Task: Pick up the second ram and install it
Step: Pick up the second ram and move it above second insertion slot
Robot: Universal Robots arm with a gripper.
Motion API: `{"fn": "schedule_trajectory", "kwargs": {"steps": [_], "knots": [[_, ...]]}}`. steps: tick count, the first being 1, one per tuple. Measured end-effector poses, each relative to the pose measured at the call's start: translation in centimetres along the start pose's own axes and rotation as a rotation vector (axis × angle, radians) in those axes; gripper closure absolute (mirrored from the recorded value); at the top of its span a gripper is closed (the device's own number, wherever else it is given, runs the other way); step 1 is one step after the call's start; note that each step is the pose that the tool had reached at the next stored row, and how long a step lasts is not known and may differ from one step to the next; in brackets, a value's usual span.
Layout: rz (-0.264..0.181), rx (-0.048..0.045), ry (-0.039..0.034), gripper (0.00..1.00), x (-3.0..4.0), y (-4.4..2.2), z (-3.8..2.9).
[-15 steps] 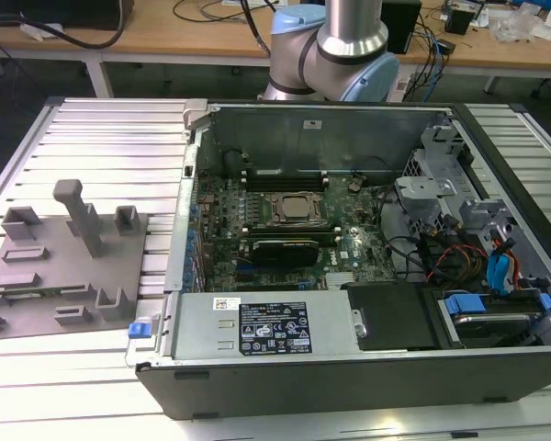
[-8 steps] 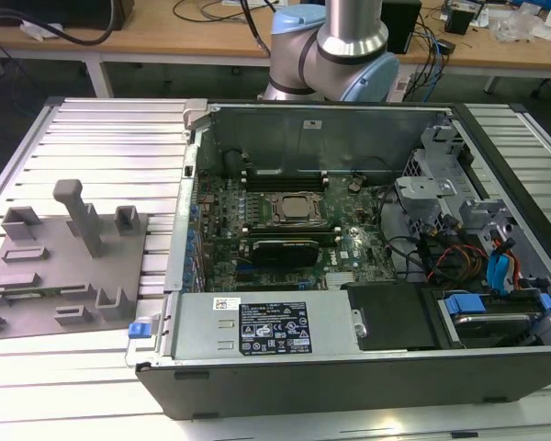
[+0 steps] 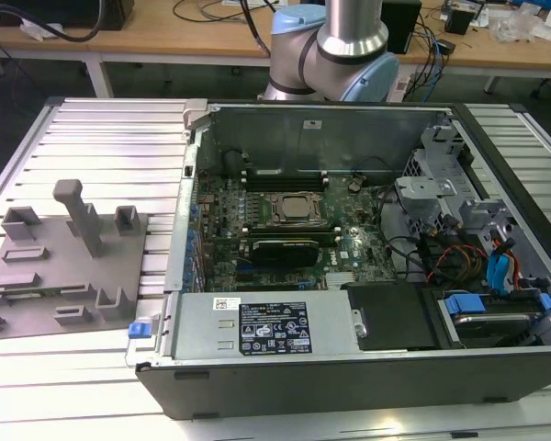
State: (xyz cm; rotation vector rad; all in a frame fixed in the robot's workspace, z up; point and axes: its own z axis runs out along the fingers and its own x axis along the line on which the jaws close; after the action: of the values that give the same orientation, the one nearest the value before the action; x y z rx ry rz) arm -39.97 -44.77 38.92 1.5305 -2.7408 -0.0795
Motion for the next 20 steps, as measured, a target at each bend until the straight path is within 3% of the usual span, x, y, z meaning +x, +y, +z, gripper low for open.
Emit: {"fn": "schedule_trajectory", "kwargs": {"steps": [11, 17, 20], "knots": [[-0.191, -0.0045, 0.0086, 0.89, 0.0, 0.0, 0.0], [-0.272, -0.0064, 0.0122, 0.89, 0.0, 0.0, 0.0], [-0.352, -0.0083, 0.0158, 0.89, 0.0, 0.0, 0.0]]}}
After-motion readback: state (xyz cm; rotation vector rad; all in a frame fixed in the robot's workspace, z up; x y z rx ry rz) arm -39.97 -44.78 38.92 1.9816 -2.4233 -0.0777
